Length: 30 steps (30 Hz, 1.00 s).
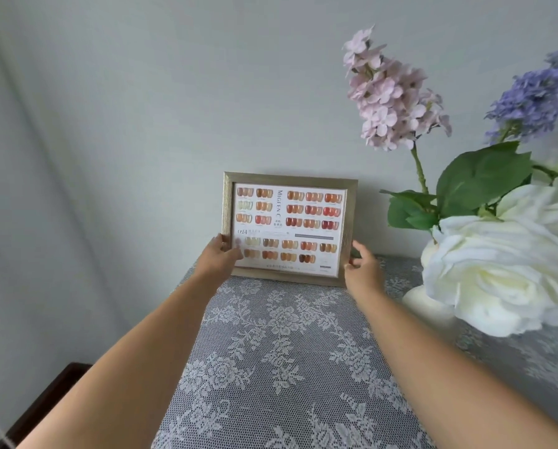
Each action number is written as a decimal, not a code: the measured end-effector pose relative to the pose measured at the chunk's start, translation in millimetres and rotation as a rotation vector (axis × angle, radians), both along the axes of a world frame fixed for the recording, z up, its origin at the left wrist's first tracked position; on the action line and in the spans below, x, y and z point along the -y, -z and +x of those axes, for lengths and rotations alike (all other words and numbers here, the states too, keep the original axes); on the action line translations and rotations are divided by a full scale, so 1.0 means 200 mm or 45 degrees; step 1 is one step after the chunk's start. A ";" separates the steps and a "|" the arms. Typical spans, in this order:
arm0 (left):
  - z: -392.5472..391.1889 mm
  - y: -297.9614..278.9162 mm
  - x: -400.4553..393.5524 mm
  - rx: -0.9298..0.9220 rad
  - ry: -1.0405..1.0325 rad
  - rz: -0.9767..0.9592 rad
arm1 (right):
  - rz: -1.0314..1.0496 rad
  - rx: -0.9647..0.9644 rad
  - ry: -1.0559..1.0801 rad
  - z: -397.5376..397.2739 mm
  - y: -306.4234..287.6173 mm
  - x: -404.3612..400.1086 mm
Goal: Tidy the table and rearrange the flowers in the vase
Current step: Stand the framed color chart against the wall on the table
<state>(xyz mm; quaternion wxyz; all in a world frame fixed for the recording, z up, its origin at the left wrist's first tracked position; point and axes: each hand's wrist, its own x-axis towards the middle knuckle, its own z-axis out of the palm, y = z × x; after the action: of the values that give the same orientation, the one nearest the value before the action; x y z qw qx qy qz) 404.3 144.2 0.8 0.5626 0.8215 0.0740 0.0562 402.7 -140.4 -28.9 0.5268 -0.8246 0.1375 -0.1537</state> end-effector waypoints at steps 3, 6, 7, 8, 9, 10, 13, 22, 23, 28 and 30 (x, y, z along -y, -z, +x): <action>-0.02 -0.03 0.01 -0.084 0.002 0.212 | -0.061 -0.064 -0.026 -0.03 0.00 0.00; -0.10 -0.05 0.03 -0.084 -0.041 0.436 | 0.021 -0.135 -0.057 -0.07 -0.01 0.00; -0.14 -0.05 0.04 -0.066 -0.063 0.511 | 0.051 -0.154 -0.072 -0.09 -0.01 0.00; -0.18 -0.05 0.06 -0.044 -0.061 0.556 | 0.066 -0.172 -0.094 -0.11 -0.02 0.00; -0.24 -0.06 0.08 -0.024 -0.035 0.577 | 0.072 -0.193 -0.125 -0.14 -0.02 0.00; -0.31 -0.06 0.10 -0.006 0.017 0.577 | 0.068 -0.214 -0.162 -0.17 -0.03 0.00; -0.54 -0.05 0.17 -0.019 0.254 0.520 | 0.048 -0.230 -0.300 -0.31 -0.06 0.03; -1.20 -0.03 0.27 -0.025 0.764 0.756 | -0.078 -0.343 -0.793 -0.91 -0.12 0.24; -1.26 -0.02 0.28 -0.032 0.798 0.797 | -0.124 -0.364 -0.851 -0.97 -0.12 0.26; -1.50 -0.01 0.36 -0.074 0.827 1.122 | -0.410 -0.404 -1.054 -1.28 -0.17 0.35; -1.60 0.00 0.35 -0.083 0.804 1.238 | -0.559 -0.364 -1.100 -1.40 -0.19 0.39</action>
<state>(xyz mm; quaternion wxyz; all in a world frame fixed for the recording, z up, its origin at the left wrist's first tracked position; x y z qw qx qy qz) 84.9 73.4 1.2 0.1076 0.9691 -0.1917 -0.1122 123.6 -218.0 9.6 0.3324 -0.9103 -0.1812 0.1674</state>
